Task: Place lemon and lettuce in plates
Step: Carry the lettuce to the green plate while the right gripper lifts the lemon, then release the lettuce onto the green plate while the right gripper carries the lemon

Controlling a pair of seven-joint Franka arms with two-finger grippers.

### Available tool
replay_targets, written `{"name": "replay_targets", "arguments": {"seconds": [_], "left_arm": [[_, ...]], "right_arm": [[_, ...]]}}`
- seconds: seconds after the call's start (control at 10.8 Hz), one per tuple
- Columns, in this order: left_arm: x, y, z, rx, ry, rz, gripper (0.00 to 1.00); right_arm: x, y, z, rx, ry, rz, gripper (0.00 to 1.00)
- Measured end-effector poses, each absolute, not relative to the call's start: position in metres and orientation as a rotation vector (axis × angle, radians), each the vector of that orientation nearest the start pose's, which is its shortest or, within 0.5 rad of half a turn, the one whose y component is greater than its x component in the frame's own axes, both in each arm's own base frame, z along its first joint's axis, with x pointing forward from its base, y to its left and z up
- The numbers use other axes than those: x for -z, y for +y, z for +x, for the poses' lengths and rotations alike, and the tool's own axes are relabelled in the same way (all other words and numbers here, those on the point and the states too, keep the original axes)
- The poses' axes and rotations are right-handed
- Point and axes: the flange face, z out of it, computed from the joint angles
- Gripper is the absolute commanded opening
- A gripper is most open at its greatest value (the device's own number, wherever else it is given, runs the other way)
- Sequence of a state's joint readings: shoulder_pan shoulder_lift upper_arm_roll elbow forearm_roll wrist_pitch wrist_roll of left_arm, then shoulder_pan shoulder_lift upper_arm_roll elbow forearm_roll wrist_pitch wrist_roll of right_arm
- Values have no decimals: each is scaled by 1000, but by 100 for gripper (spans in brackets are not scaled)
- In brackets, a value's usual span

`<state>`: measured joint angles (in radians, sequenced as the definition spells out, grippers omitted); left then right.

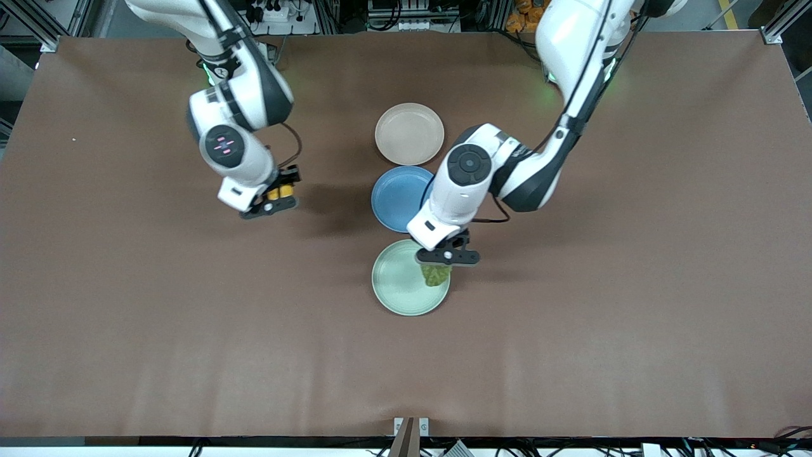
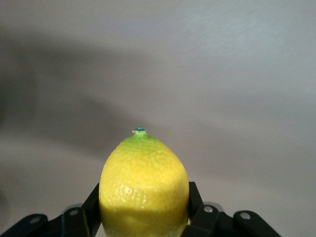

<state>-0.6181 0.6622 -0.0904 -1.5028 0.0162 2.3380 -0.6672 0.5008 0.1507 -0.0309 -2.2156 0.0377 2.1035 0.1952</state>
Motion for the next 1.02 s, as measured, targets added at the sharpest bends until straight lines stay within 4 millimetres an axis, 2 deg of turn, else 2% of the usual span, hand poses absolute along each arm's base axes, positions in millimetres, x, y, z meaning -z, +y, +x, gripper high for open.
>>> {"name": "replay_targets", "arguments": {"seconds": [0.09,0.28,0.37,0.46,0.55,0.65,0.83,1.02], "left_arm": [[-283,-474,559,217,48,-3299,0],[-257,-481,561,276,8,-3332,0],[-245,-482,562,297,-29,-3346,4],[-232,-484,561,307,-60,-3356,15],[-222,-485,559,305,-78,-3359,35],[-217,-486,559,299,-93,-3358,99],[-216,-486,559,298,-101,-3358,100],[-219,-484,564,314,-110,-3358,100]], "right_arm": [[-291,260,443,-406,-358,-3175,0],[-296,301,420,-395,-285,-3213,0],[-299,315,412,-388,-244,-3221,0],[-300,325,406,-404,-192,-3203,0],[-300,332,401,-439,-124,-3163,0],[-301,338,398,-466,-67,-3131,0],[-299,351,392,-478,24,-3123,0],[-299,382,377,-460,117,-3141,0]]}}
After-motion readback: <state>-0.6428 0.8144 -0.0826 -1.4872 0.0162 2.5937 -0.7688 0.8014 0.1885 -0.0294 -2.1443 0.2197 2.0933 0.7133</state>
